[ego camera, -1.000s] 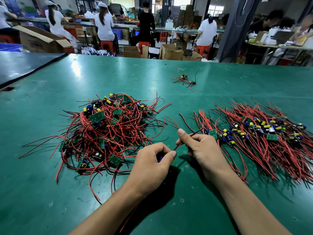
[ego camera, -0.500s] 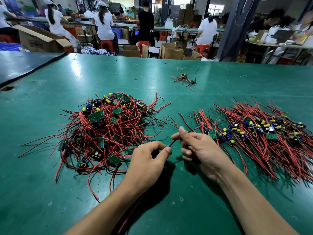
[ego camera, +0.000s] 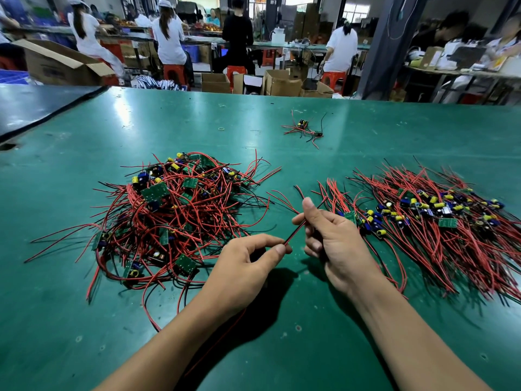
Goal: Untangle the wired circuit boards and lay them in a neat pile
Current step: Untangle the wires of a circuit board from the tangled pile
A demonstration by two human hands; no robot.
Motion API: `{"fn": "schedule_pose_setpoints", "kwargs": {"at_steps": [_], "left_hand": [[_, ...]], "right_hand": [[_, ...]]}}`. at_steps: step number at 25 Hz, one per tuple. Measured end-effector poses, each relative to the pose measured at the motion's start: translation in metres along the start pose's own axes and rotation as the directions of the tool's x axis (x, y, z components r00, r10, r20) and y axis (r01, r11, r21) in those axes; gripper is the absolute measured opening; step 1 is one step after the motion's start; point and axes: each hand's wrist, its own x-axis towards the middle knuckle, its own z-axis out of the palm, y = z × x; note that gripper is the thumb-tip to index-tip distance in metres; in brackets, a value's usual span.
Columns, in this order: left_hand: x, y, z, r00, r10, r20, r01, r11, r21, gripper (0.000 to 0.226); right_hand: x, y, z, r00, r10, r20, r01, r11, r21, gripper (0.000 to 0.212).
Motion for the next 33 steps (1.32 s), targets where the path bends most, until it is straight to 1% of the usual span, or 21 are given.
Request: {"fn": "schedule_pose_setpoints", "kwargs": {"at_steps": [5, 8, 10, 11, 12, 15, 17, 19, 23, 26, 30, 33], "left_hand": [[0.000, 0.002, -0.002, 0.998, 0.001, 0.067, 0.002, 0.998, -0.057, 0.017], [-0.001, 0.002, -0.003, 0.994, -0.007, 0.105, 0.015, 0.997, -0.080, 0.017], [-0.002, 0.002, -0.002, 0.993, -0.003, 0.117, 0.010, 0.998, -0.055, 0.016], [-0.002, 0.002, -0.002, 0.993, -0.008, 0.115, 0.014, 0.999, -0.047, 0.016], [-0.001, 0.001, -0.002, 0.994, -0.019, 0.104, 0.024, 0.998, -0.052, 0.016], [0.001, 0.000, -0.002, 0.998, -0.041, 0.057, 0.045, 0.997, -0.069, 0.018], [0.001, 0.000, -0.002, 0.998, -0.045, 0.044, 0.048, 0.997, -0.061, 0.019], [0.002, -0.001, -0.004, 0.998, -0.046, 0.049, 0.049, 0.997, -0.063, 0.019], [0.003, -0.001, -0.004, 0.997, -0.048, 0.062, 0.050, 0.998, -0.039, 0.019], [0.003, 0.000, -0.003, 0.996, -0.053, 0.068, 0.055, 0.998, -0.033, 0.019], [0.003, 0.001, -0.004, 0.995, -0.056, 0.085, 0.059, 0.998, -0.032, 0.018], [0.004, 0.003, -0.003, 0.995, -0.057, 0.088, 0.060, 0.998, -0.030, 0.017]], "right_hand": [[0.002, -0.003, 0.003, 0.995, 0.103, -0.018, -0.099, 0.983, 0.153, 0.039], [0.002, -0.005, 0.002, 0.976, 0.220, 0.012, -0.216, 0.948, 0.233, 0.039], [0.003, -0.007, -0.001, 0.953, 0.298, 0.053, -0.302, 0.920, 0.250, 0.038], [0.003, -0.007, -0.002, 0.952, 0.300, 0.057, -0.305, 0.927, 0.217, 0.038], [0.003, -0.006, -0.003, 0.962, 0.268, 0.045, -0.272, 0.949, 0.159, 0.038], [0.001, 0.002, 0.001, 0.993, 0.109, 0.034, -0.109, 0.994, 0.004, 0.039], [-0.002, 0.010, 0.007, 0.995, 0.059, 0.075, -0.054, 0.996, -0.065, 0.037], [-0.002, 0.013, 0.009, 0.997, 0.041, 0.071, -0.034, 0.995, -0.099, 0.034], [0.004, 0.010, 0.001, 0.999, 0.018, -0.029, -0.019, 0.999, -0.026, 0.025], [0.008, 0.010, -0.001, 0.996, -0.014, -0.091, 0.018, 0.999, 0.044, 0.019], [0.014, 0.009, -0.002, 0.989, -0.070, -0.134, 0.079, 0.995, 0.060, 0.028], [0.016, 0.008, -0.003, 0.987, -0.066, -0.143, 0.078, 0.994, 0.082, 0.029]]}}
